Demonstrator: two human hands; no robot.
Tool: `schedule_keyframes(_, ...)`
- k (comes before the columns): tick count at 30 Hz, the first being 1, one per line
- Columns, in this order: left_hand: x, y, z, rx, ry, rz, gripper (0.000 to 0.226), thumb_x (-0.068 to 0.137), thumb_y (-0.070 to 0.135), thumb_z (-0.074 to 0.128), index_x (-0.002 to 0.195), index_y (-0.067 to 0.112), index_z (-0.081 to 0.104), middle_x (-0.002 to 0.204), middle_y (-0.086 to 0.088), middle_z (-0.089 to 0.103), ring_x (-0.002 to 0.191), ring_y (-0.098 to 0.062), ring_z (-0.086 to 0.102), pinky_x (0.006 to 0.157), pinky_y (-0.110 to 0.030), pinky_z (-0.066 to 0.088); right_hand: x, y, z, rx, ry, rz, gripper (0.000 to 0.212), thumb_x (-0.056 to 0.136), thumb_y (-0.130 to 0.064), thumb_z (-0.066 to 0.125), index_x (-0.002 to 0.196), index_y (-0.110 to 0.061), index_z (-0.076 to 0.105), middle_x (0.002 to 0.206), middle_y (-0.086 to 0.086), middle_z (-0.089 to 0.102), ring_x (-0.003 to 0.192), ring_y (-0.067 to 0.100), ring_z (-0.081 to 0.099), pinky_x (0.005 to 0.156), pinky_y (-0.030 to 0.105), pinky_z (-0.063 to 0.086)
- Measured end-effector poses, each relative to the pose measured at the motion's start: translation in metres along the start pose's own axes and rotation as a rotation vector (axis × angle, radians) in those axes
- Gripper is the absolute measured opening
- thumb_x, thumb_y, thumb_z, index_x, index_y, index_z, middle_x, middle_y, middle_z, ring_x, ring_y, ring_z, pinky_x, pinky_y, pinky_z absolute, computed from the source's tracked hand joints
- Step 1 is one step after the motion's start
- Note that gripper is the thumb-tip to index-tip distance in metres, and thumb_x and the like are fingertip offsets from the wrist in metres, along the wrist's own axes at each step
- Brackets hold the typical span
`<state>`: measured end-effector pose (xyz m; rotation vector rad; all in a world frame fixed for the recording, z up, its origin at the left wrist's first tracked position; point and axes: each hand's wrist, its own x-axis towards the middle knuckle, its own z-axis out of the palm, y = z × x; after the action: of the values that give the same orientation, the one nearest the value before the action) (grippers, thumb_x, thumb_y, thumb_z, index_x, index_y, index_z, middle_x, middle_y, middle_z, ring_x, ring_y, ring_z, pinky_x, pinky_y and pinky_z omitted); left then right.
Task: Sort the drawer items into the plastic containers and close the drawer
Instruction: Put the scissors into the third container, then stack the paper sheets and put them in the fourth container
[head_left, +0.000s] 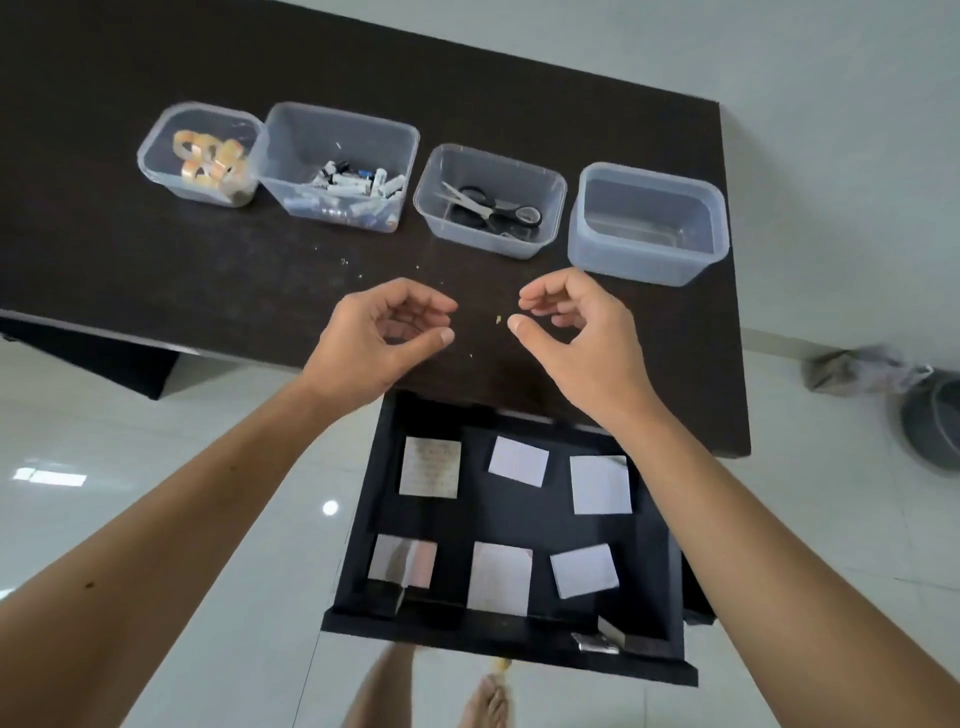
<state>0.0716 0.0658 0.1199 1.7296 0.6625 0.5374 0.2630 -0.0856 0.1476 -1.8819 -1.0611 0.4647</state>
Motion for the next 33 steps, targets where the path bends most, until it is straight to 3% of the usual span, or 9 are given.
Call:
schedule_keyframes(5,-0.069,-0.037,0.038,0.062,-0.087,-0.091,0.025,0.089,0.012,0.084,0.111,0.021,0.076,0.102,-0.001,0.078,0.098,-0.014,0.074,0.095,-0.036,0.061,-0.072,0.032,-0.001,0.001,-0.114,0.035,0.015,0.091,-0.02,0.081,0.102,-0.025,0.073,0.097,-0.011,0.076,0.096,0.008,0.07,0.084,0.023,0.054)
schedule_keyframes(10,-0.117,-0.063,0.059,0.298,-0.242,-0.159,0.03,0.088,0.02,0.085,0.111,0.034,0.074,0.109,0.016,0.074,0.106,-0.005,0.069,0.099,-0.03,0.058,-0.127,0.08,0.0,-0.032,-0.227,0.118,0.016,0.09,-0.018,0.084,0.102,-0.024,0.076,0.1,-0.012,0.076,0.094,0.008,0.07,0.082,0.02,0.053)
schedule_keyframes(13,-0.136,-0.076,0.065,0.355,-0.326,-0.201,0.03,0.087,0.017,0.086,0.113,0.03,0.076,0.11,0.017,0.074,0.105,-0.003,0.069,0.099,-0.032,0.058,-0.151,0.109,0.008,-0.065,-0.343,0.215,0.024,0.088,-0.024,0.087,0.11,-0.03,0.077,0.108,-0.016,0.076,0.099,0.005,0.07,0.08,0.013,0.05)
schedule_keyframes(17,-0.138,-0.088,0.076,0.413,-0.384,-0.212,0.042,0.085,0.023,0.088,0.123,0.031,0.072,0.115,0.018,0.07,0.109,0.0,0.065,0.101,-0.03,0.057,-0.173,0.141,0.024,-0.159,-0.502,0.272,0.04,0.084,-0.034,0.089,0.122,-0.031,0.076,0.117,-0.019,0.07,0.106,0.002,0.066,0.087,0.022,0.051)
schedule_keyframes(21,-0.127,-0.099,0.087,0.465,-0.263,-0.199,0.052,0.088,0.025,0.085,0.134,0.035,0.063,0.135,0.015,0.055,0.126,-0.006,0.052,0.111,-0.028,0.045,-0.182,0.156,0.033,-0.181,-0.579,0.328,0.055,0.082,-0.037,0.091,0.133,-0.03,0.072,0.116,-0.02,0.07,0.105,0.004,0.06,0.084,0.024,0.053)
schedule_keyframes(24,-0.119,-0.104,0.09,0.573,-0.173,-0.255,0.072,0.088,0.019,0.085,0.15,0.026,0.048,0.153,0.002,0.039,0.149,-0.018,0.025,0.126,-0.039,0.03,-0.184,0.162,0.038,-0.229,-0.595,0.306,0.058,0.08,-0.041,0.091,0.134,-0.032,0.071,0.112,-0.019,0.069,0.102,0.007,0.057,0.087,0.027,0.051)
schedule_keyframes(27,-0.112,-0.106,0.096,0.602,-0.176,-0.375,0.09,0.09,0.017,0.084,0.162,0.017,0.03,0.17,-0.001,0.021,0.162,-0.02,-0.004,0.13,-0.039,0.01,-0.184,0.166,0.04,-0.241,-0.589,0.309,0.056,0.078,-0.04,0.093,0.131,-0.033,0.073,0.11,-0.019,0.064,0.101,0.007,0.056,0.091,0.03,0.051)
schedule_keyframes(30,-0.11,-0.111,0.099,0.628,-0.196,-0.435,0.098,0.09,0.012,0.082,0.165,0.014,0.02,0.174,-0.001,0.015,0.163,-0.018,-0.008,0.131,-0.038,0.005,-0.185,0.167,0.039,-0.238,-0.594,0.318,0.05,0.079,-0.038,0.093,0.125,-0.035,0.077,0.112,-0.019,0.062,0.107,0.006,0.056,0.098,0.035,0.052)
schedule_keyframes(33,-0.11,-0.116,0.099,0.622,-0.17,-0.428,0.1,0.088,0.003,0.082,0.165,0.014,0.02,0.171,-0.004,0.019,0.163,-0.021,0.002,0.131,-0.037,0.011,-0.185,0.167,0.037,-0.229,-0.603,0.322,0.044,0.079,-0.036,0.093,0.12,-0.037,0.078,0.114,-0.017,0.061,0.108,0.008,0.058,0.1,0.039,0.053)
